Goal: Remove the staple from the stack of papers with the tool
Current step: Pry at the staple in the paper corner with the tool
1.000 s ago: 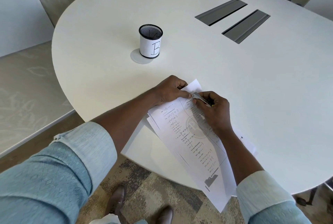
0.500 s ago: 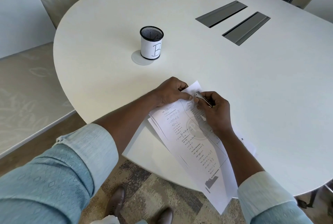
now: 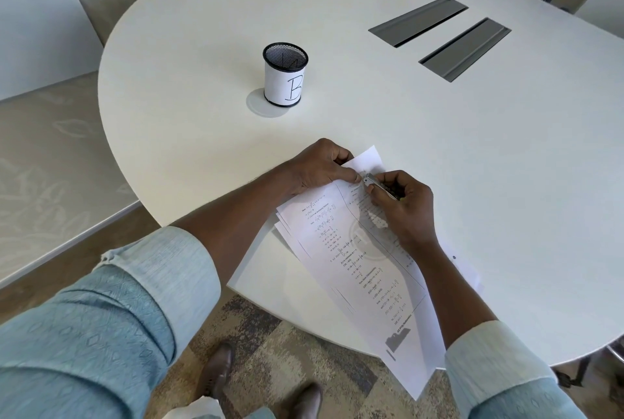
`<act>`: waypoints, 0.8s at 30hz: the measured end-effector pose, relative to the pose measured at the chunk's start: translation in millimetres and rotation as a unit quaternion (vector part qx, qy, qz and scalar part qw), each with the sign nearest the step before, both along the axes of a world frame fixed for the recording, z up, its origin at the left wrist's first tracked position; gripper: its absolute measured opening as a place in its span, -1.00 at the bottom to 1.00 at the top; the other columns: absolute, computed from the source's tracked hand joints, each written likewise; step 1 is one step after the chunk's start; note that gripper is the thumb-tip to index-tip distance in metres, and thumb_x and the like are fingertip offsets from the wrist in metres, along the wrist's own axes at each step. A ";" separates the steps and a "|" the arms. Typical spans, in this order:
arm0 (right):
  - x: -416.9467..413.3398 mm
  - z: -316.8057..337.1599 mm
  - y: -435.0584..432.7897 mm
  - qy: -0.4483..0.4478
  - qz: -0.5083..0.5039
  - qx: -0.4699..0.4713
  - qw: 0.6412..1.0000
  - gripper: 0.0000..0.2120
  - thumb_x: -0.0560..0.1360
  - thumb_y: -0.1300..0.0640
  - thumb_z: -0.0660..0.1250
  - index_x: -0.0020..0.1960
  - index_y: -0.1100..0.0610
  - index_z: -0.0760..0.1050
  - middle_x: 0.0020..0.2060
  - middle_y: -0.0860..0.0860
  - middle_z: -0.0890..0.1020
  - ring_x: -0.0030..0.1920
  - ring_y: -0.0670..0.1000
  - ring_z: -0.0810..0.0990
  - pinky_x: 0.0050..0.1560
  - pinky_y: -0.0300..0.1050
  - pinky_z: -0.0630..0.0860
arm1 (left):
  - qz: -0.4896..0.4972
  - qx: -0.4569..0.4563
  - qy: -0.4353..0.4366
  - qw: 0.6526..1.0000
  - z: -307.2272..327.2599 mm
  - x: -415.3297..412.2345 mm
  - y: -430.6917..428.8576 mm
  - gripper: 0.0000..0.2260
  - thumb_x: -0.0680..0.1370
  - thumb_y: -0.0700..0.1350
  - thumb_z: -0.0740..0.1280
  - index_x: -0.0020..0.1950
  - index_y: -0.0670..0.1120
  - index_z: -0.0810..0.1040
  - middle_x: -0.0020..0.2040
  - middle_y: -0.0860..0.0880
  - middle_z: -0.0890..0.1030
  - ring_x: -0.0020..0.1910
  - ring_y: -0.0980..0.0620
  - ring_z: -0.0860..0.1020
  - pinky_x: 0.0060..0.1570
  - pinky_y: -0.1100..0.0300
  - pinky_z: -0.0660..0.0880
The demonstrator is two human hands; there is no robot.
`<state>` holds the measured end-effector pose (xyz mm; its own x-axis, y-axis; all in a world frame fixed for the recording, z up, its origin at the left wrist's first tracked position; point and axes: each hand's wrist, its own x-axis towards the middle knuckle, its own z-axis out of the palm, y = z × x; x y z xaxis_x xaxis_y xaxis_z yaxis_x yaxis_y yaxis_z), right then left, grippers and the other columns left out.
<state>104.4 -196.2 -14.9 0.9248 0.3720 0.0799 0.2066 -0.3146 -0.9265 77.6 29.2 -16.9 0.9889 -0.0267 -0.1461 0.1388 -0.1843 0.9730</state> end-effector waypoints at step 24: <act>0.5 0.5 -0.4 -0.006 0.007 -0.013 1.000 -0.91 0.55 0.24 0.56 0.05 0.15 0.73 -0.07 0.06 0.81 -0.09 -0.06 0.71 0.01 -0.09 0.63 | 0.014 0.033 -0.014 0.999 -0.7 0.1 1.5 -0.49 0.32 0.03 0.61 -0.07 -0.41 0.64 -0.23 -0.11 0.44 -0.20 -0.06 0.32 -0.11 0.05 0.22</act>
